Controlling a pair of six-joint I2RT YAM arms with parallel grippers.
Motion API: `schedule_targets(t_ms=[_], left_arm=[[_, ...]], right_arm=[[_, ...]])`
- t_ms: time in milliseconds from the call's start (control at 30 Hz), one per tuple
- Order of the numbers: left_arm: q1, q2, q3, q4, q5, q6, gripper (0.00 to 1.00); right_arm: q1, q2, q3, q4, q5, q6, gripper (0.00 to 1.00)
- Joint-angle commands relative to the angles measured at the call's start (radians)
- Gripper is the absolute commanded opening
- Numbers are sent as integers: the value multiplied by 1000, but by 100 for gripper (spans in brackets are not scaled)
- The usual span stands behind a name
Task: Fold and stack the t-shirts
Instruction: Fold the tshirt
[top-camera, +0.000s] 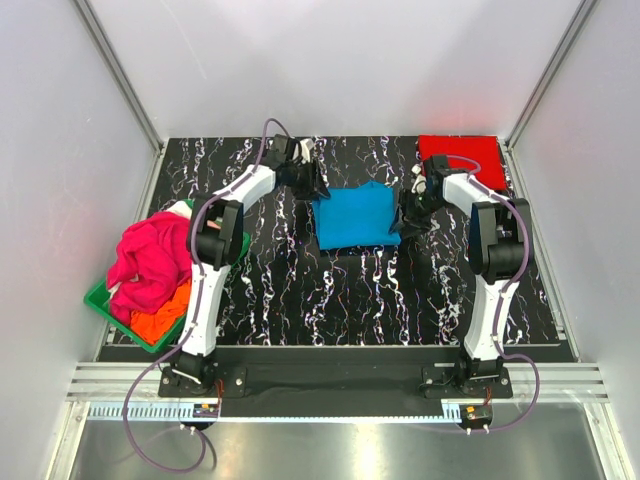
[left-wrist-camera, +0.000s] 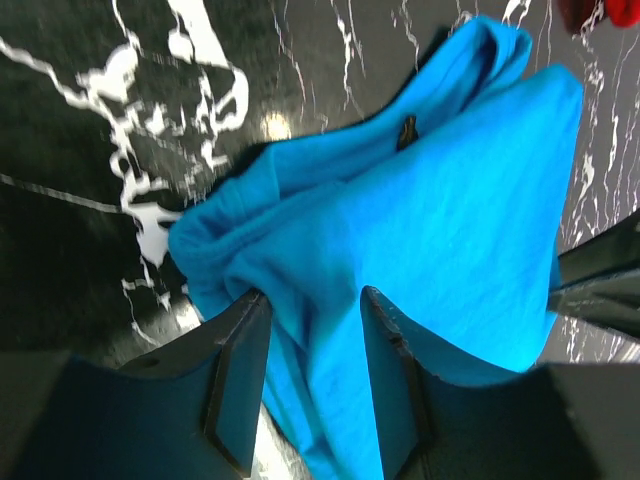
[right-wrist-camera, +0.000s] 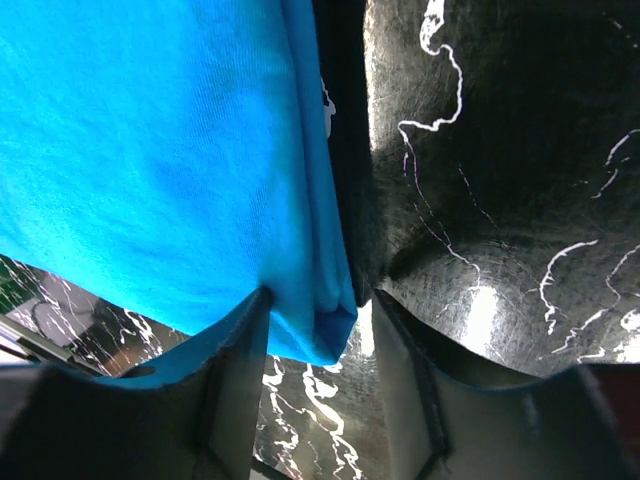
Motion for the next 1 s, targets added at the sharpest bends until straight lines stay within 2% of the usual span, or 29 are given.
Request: schedule_targets(t_ms=[0,67,100,167,200,233,333,433,633,667,700,800,967], left_arm=[[8,29,85,-1,-12,12,45],[10,39,97,-1,-9,14,40],[14,45,108,0,-8,14,27],[22,46,110,0,-9,3,13],[36,42,110,-1,-3,-3,0],[42,37,110,0,26,-24,0],[49,-35,90,24,112,-64,0],[33,-124,39,54,54,-45,0],[71,-118,5,80,20,-77,0],[75,-116,-2,81,17,-80,0],[80,-122,-28,89,9,-81,0],[82,-151,-105,143,-53,-65,0],[118,-109,-157,215,-12,-97,0]], right_arm=[[2,-53,-10,40,-5,-26,50],[3,-51,-13,50,-16,-26,48],[3,-50,-16,56,-16,-26,46],[3,-42,-22,63,-9,-26,38],[3,-39,-27,63,-9,-26,35],[3,-33,-31,68,-12,-23,29],[3,-33,-53,91,-24,-9,28],[2,-47,-65,119,-33,7,27],[3,-54,-57,142,-59,33,26],[3,-48,-57,148,-65,39,27],[3,-45,-59,152,-71,45,35],[3,-45,-62,169,-84,53,43],[3,-51,-42,182,-114,54,46]])
